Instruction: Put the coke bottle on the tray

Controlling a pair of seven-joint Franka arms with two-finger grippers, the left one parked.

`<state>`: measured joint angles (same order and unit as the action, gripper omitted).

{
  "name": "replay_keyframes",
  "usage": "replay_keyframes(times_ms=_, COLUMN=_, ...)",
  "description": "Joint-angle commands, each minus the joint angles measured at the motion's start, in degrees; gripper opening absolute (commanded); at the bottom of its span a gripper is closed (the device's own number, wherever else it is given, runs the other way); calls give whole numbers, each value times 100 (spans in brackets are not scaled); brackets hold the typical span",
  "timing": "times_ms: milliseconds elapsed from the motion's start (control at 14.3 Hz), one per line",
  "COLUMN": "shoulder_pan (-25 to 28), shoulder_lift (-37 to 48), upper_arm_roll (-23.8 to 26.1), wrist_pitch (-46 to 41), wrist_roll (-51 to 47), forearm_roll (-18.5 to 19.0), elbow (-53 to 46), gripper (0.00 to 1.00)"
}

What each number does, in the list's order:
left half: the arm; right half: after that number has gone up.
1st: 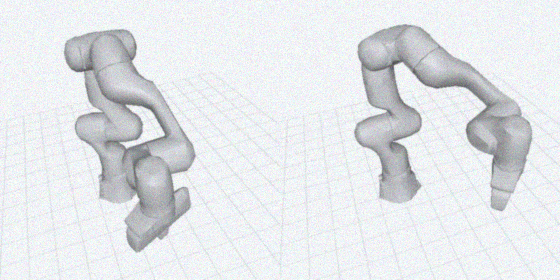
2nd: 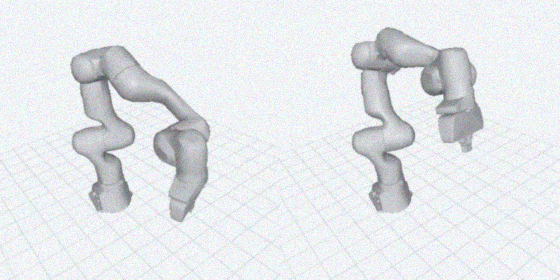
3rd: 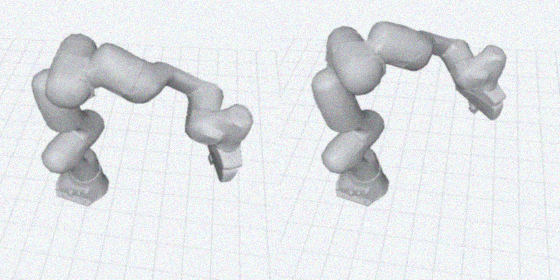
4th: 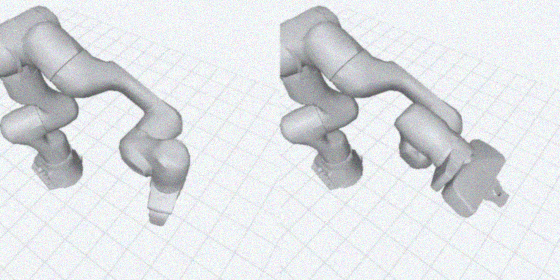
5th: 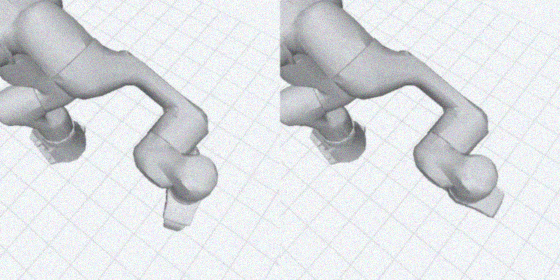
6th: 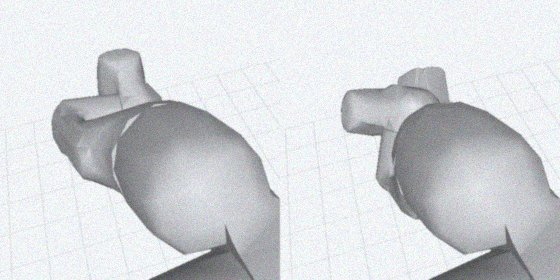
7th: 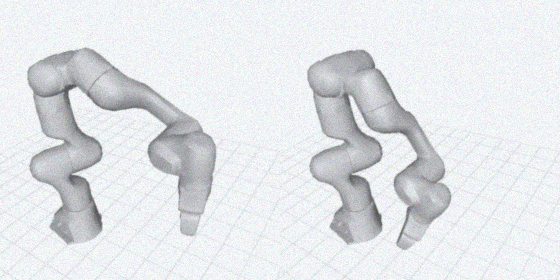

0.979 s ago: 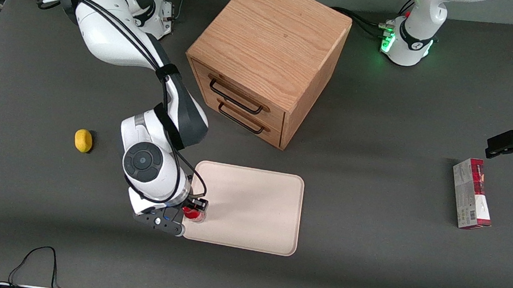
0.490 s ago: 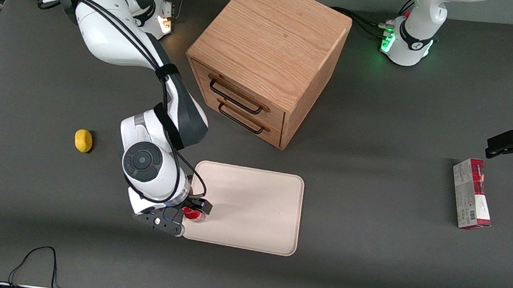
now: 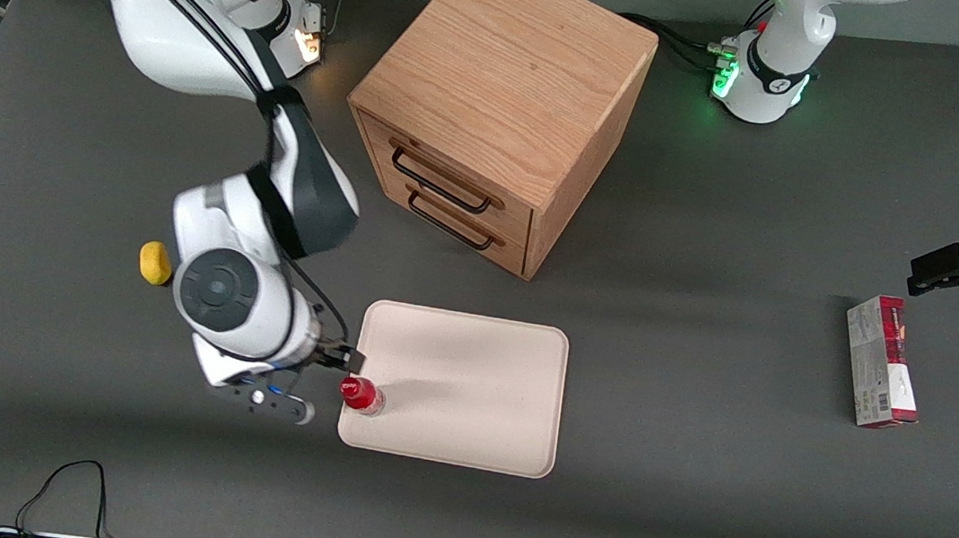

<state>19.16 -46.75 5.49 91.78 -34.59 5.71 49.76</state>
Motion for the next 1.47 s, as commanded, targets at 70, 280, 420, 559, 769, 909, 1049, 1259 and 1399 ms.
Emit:
replay_keyframes(times_ms=70, shoulder_pan=-561, shoulder_lift=1824, upper_arm_roll=-22, wrist_pitch=7, wrist_roll=1336, forearm_roll=-307, elbow=2156, gripper=100)
replay_keyframes(times_ms=280, shoulder_pan=-992, shoulder_lift=2879, upper_arm_roll=-92, wrist_pitch=-2, wrist_roll=2261, forearm_roll=-387, elbow=3308, gripper=100)
replay_keyframes(times_ms=420, shoulder_pan=-1029, shoulder_lift=3617, upper_arm_roll=-354, wrist_pitch=33, wrist_roll=2980, forearm_roll=-387, elbow=4151, gripper=100)
replay_keyframes(times_ms=559, shoulder_pan=-741, shoulder_lift=4206, upper_arm_roll=-837, wrist_pitch=208, wrist_roll=3186, forearm_roll=-387, elbow=4776, gripper=100)
replay_keyframes(times_ms=769, shoulder_pan=-607, shoulder_lift=4814, upper_arm_roll=-1033, wrist_pitch=253, wrist_roll=3335, forearm_roll=-378, elbow=5262, gripper=100)
replay_keyframes(times_ms=909, shoulder_pan=-668, shoulder_lift=4939, upper_arm_roll=-1006, wrist_pitch=218, wrist_roll=3344, forearm_roll=-395, elbow=5228, gripper=100)
replay_keyframes(times_ms=1049, shoulder_pan=-834, shoulder_lift=4939, upper_arm_roll=-709, wrist_pitch=192, wrist_roll=3344, forearm_roll=-422, elbow=5210, gripper=100)
replay_keyframes(times_ms=1259, shoulder_pan=-1037, shoulder_lift=4904, upper_arm_roll=-391, wrist_pitch=183, wrist_roll=3309, forearm_roll=-457, elbow=5149, gripper=100)
replay_keyframes(times_ms=1399, shoulder_pan=-1046, shoulder_lift=4869, upper_arm_roll=-417, wrist_pitch=26, wrist_roll=3335, forearm_roll=-562, elbow=5008, gripper=100)
